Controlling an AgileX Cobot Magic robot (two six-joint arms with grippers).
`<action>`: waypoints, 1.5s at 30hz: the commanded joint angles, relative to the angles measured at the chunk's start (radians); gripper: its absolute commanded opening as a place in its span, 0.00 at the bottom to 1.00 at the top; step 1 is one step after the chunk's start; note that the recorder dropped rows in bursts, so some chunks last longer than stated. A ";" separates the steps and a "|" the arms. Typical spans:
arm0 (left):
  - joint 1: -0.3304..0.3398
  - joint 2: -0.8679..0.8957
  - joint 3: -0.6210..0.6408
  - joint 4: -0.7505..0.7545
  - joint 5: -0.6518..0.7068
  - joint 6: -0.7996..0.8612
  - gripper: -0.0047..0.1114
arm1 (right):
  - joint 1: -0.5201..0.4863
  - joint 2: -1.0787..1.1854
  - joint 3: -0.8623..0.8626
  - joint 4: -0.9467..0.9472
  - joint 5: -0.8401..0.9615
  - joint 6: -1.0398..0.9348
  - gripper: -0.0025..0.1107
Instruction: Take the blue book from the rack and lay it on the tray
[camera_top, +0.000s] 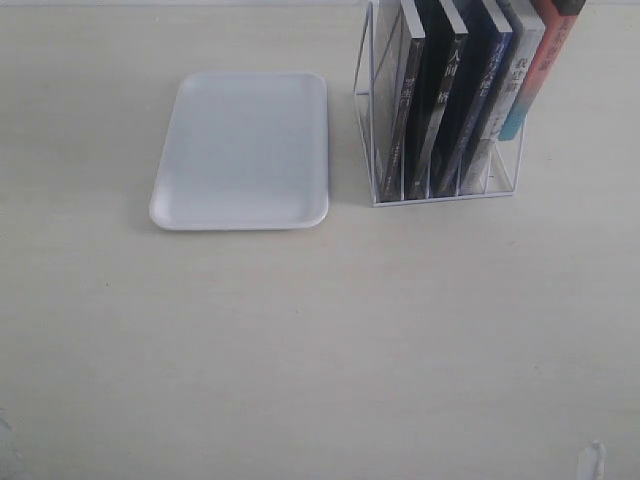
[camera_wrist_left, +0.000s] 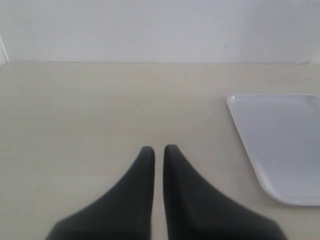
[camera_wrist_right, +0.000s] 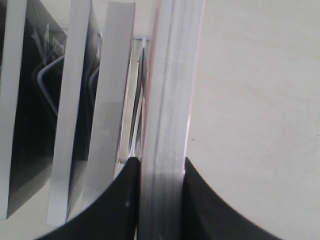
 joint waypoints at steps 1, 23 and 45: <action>-0.008 -0.002 0.004 0.002 -0.006 0.002 0.09 | -0.003 -0.020 -0.013 0.000 -0.021 0.004 0.02; -0.008 -0.002 0.004 0.002 -0.006 0.002 0.09 | -0.003 0.039 0.024 0.019 -0.079 -0.026 0.12; -0.008 -0.002 0.004 0.002 -0.006 0.002 0.09 | 0.033 -0.075 -0.055 0.245 -0.021 -0.062 0.36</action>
